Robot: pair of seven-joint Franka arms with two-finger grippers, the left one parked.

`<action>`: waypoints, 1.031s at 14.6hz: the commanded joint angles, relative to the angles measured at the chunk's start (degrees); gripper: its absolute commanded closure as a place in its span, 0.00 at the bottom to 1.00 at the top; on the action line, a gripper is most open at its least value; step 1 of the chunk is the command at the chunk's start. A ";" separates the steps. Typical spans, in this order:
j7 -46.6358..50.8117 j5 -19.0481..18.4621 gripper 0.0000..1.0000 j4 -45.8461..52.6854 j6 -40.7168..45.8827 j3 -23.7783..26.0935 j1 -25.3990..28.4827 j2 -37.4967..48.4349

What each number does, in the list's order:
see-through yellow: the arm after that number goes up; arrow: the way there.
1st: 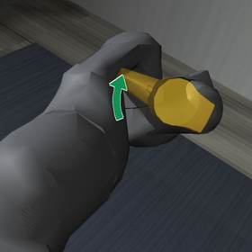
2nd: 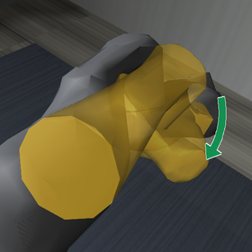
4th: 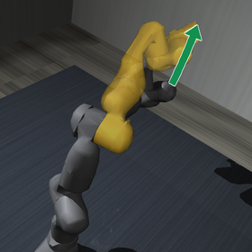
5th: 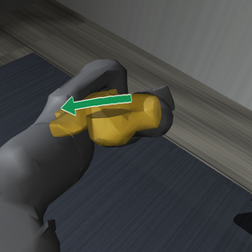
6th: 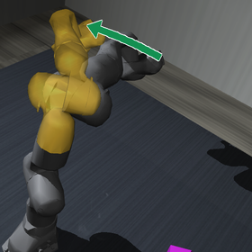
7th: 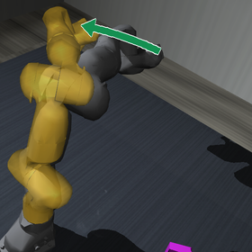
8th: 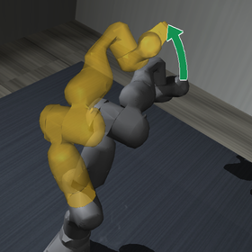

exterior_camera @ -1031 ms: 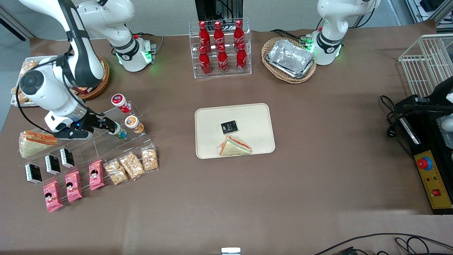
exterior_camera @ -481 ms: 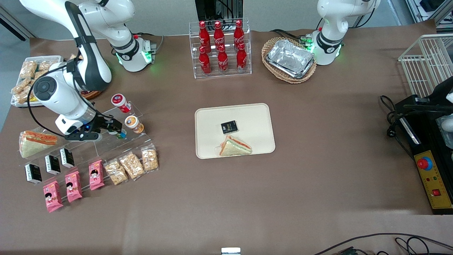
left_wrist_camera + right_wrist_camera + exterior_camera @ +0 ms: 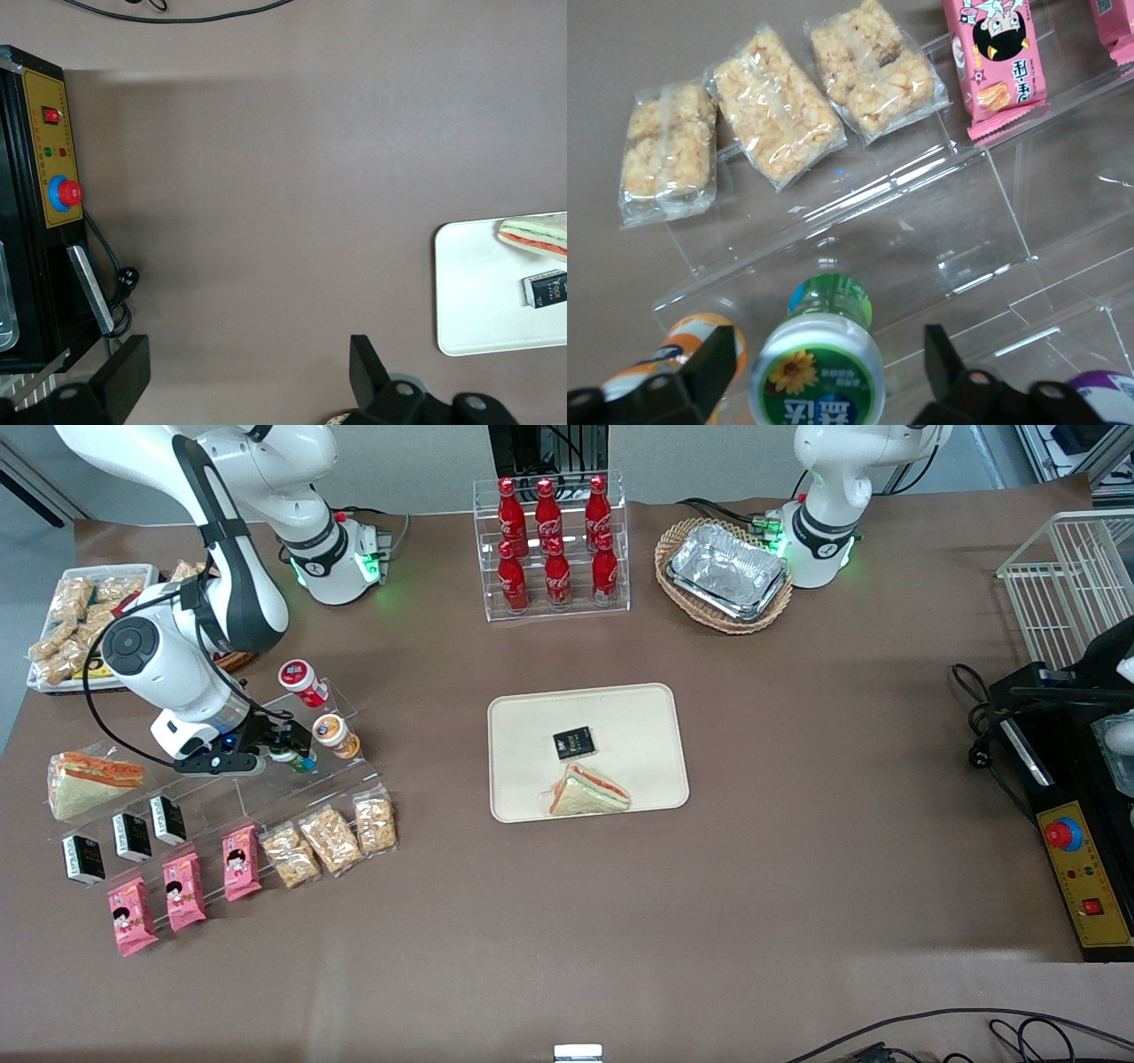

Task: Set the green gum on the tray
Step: 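Lift the gum bottle and carry it over the cream tray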

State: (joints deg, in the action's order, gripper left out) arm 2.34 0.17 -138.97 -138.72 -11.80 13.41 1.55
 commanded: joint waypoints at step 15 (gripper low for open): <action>-4.19 -2.63 1.00 25.72 35.49 -0.60 -0.58 5.58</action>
State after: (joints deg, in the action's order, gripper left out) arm -0.39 -1.73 -126.28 -118.35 -12.26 13.08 7.27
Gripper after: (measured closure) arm 0.414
